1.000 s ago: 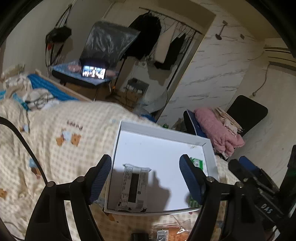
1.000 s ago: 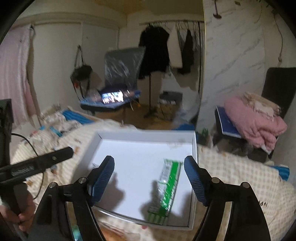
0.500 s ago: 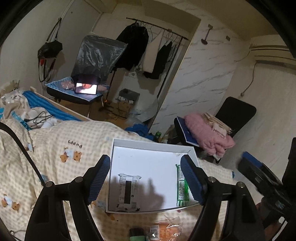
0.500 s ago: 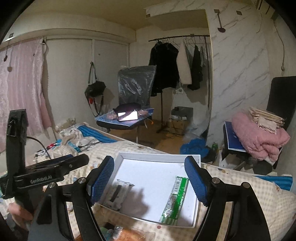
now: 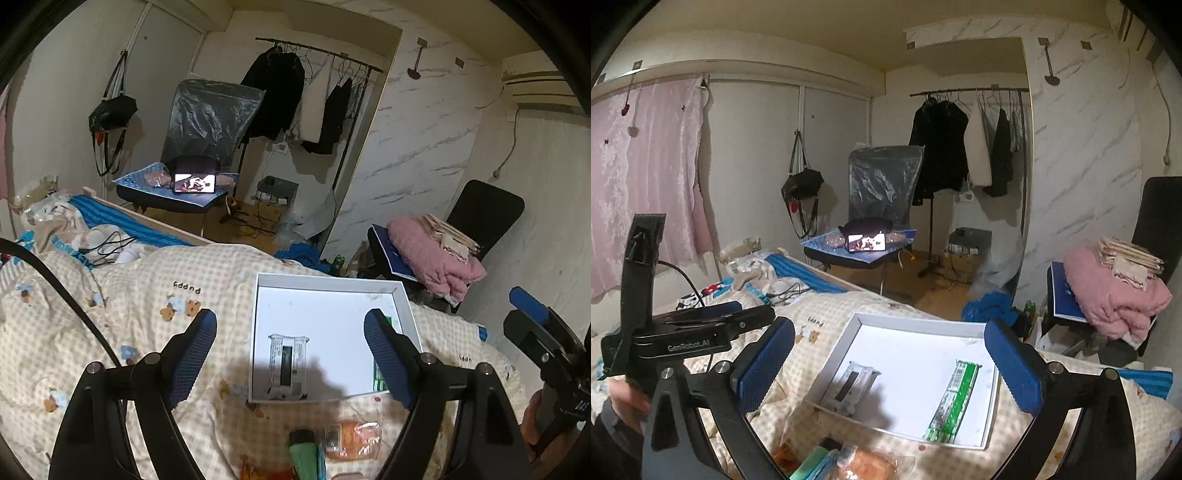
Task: Organize objects
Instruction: 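Raise both open tools away from the white box, then move the left tool down toward the orange snack bag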
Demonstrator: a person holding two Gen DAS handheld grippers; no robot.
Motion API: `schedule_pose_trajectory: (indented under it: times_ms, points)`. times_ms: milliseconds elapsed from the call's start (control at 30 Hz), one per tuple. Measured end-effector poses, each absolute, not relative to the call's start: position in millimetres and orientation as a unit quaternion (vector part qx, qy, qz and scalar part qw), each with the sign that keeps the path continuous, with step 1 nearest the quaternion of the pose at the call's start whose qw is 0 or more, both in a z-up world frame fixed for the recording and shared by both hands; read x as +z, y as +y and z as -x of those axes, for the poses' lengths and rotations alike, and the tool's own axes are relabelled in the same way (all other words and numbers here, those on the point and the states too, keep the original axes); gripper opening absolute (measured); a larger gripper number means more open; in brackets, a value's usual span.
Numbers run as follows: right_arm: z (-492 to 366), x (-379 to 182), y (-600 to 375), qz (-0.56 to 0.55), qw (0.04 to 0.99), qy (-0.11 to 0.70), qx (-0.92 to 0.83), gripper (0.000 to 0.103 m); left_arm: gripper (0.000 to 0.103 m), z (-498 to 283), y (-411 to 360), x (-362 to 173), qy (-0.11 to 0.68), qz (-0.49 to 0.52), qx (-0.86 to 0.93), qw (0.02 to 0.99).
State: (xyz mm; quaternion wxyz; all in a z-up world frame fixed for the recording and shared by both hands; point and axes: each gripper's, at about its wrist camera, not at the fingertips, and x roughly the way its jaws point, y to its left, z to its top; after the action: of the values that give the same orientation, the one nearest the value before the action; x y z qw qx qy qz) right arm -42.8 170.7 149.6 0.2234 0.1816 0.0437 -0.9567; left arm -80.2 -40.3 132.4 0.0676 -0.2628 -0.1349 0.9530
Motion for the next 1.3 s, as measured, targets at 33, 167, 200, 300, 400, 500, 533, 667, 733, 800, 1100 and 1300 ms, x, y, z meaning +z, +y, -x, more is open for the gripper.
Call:
schedule_pose_trajectory:
  times_ms: [33,167,200,300,400,500,533,667,733,800,1100,1300]
  points:
    - [41,150,171,-0.186,0.224,0.04,-0.956,0.103,0.085,76,-39,133,-0.132,0.263,0.953,0.067]
    - [33,154,173,-0.204,0.234,0.024,-0.95,0.103,0.085,57,-34,137,-0.106,0.273,0.954,0.068]
    - [30,155,174,-0.207,0.236,0.021,-0.949,0.103,0.085,52,-32,137,-0.095,0.276,0.954,0.063]
    - [20,158,173,-0.209,0.236,0.024,-0.949,0.103,0.085,31,-29,133,-0.065,0.287,0.954,0.053]
    - [12,160,173,-0.213,0.237,0.027,-0.948,0.103,0.085,3,-30,114,-0.06,0.303,0.95,0.055]
    - [8,154,178,-0.223,0.252,0.01,-0.942,0.103,0.085,-15,-31,95,-0.071,0.303,0.949,0.056]
    - [5,150,180,-0.227,0.256,0.001,-0.94,0.103,0.085,-18,-29,89,-0.075,0.302,0.949,0.056]
    - [-3,130,189,-0.234,0.241,-0.021,-0.942,0.103,0.085,-30,-20,69,-0.094,0.309,0.943,0.078]
    - [-6,117,191,-0.243,0.237,-0.031,-0.94,0.103,0.085,-33,-14,63,-0.093,0.32,0.939,0.087]
    - [-10,103,192,-0.255,0.234,-0.04,-0.937,0.103,0.085,-37,-7,57,-0.078,0.329,0.938,0.078]
    - [-59,35,196,-0.279,0.172,-0.052,-0.943,0.103,0.085,-58,-12,49,-0.087,0.318,0.943,0.044]
    - [-65,35,206,-0.273,0.131,-0.06,-0.951,0.103,0.085,-56,-14,38,-0.093,0.344,0.934,0.043]
